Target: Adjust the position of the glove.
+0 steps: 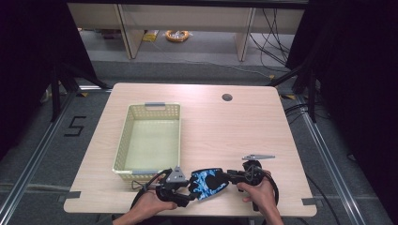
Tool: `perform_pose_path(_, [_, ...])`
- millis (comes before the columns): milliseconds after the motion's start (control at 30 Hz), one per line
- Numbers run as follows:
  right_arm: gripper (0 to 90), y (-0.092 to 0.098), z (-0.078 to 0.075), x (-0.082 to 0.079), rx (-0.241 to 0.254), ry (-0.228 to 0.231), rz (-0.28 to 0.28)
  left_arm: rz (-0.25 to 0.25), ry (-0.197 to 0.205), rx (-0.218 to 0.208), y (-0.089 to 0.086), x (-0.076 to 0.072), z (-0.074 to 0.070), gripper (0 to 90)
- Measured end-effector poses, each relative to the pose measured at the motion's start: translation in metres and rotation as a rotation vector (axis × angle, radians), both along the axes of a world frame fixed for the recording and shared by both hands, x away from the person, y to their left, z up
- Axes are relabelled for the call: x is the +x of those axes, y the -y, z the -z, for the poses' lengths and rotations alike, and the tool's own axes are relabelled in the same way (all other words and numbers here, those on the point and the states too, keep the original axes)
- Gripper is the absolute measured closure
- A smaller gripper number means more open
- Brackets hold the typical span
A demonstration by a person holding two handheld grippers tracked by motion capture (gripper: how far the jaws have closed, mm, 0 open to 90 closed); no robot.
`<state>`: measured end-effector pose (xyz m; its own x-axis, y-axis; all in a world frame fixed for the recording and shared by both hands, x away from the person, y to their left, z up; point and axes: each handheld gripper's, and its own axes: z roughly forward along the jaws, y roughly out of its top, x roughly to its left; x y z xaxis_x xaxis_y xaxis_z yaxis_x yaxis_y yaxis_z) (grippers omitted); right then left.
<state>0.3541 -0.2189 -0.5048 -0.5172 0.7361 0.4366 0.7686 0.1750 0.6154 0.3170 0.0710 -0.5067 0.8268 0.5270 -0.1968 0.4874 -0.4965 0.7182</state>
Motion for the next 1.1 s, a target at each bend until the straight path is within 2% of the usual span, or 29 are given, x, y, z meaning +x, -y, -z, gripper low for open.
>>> perform_pose_path(100, [65.9, -0.002, 0.001, 0.001, 0.019, -0.010, -0.020, -0.017, -0.006, 0.026, 0.003, 0.002, 0.006, 45.4])
perform_pose_path(133, [65.9, -0.003, 0.001, 0.001, 0.018, -0.013, -0.020, -0.017, -0.004, 0.020, 0.004, 0.001, 0.006, 45.8])
perform_pose_path(167, [66.3, -0.003, 0.002, 0.001, 0.020, -0.016, -0.024, 0.001, 0.012, 0.035, 0.004, 0.002, 0.005, 46.3])
perform_pose_path(233, [67.0, -0.004, 0.002, 0.000, 0.023, -0.021, -0.032, 0.008, 0.014, 0.041, 0.003, 0.002, 0.005, 46.8])
perform_pose_path(267, [68.0, -0.006, 0.003, 0.000, 0.042, -0.025, -0.039, 0.003, 0.029, 0.053, 0.004, 0.001, 0.006, 47.3])
perform_pose_path(300, [69.7, -0.010, 0.005, -0.001, 0.022, -0.033, -0.046, 0.020, 0.049, 0.062, 0.005, -0.001, 0.006, 48.2])
perform_pose_path(400, [72.4, -0.013, 0.008, -0.001, 0.011, -0.034, -0.046, 0.039, 0.090, 0.097, 0.006, -0.003, 0.006, 49.3])
perform_pose_path(433, [74.7, -0.013, 0.009, -0.001, 0.029, -0.033, -0.060, 0.034, 0.093, 0.097, 0.007, -0.004, 0.006, 50.6])
perform_pose_path(500, [79.8, -0.013, 0.009, -0.002, 0.033, -0.033, -0.060, 0.042, 0.130, 0.122, 0.006, -0.004, 0.006, 55.5])
perform_pose_path(567, [84.9, -0.013, 0.010, -0.002, 0.041, -0.028, -0.066, 0.039, 0.142, 0.118, 0.005, -0.003, 0.006, 62.3])
perform_pose_path(633, [85.9, -0.012, 0.010, -0.003, 0.053, -0.027, -0.072, 0.015, 0.135, 0.105, 0.003, -0.002, 0.007, 71.7])
perform_pose_path(700, [86.5, -0.012, 0.011, -0.004, 0.061, -0.027, -0.078, 0.013, 0.155, 0.118, 0.001, -0.001, 0.008, 75.9])
perform_pose_path(800, [86.7, -0.013, 0.009, -0.005, 0.071, -0.012, -0.081, 0.004, 0.147, 0.102, 0.002, -0.003, 0.008, 78.5])
perform_pose_path(833, [86.7, -0.014, 0.007, -0.007, 0.076, -0.040, -0.055, 0.005, 0.154, 0.110, 0.002, -0.003, 0.008, 79.0])
perform_pose_path(867, [86.7, -0.013, 0.007, -0.008, 0.094, -0.030, -0.068, 0.006, 0.137, 0.092, 0.002, -0.004, 0.008, 79.3])
perform_pose_path(900, [86.7, -0.010, 0.008, -0.007, 0.095, 0.003, -0.082, 0.006, 0.129, 0.087, 0.002, -0.004, 0.007, 79.5])
perform_pose_path(1000, [86.8, -0.007, 0.005, -0.010, 0.109, 0.019, -0.082, 0.035, 0.148, 0.097, 0.001, -0.005, 0.005, 79.9])
perform_pose_path(1100, [86.7, -0.005, 0.002, -0.014, 0.131, 0.029, -0.082, 0.028, 0.143, 0.085, 0.001, -0.006, 0.003, 79.9])
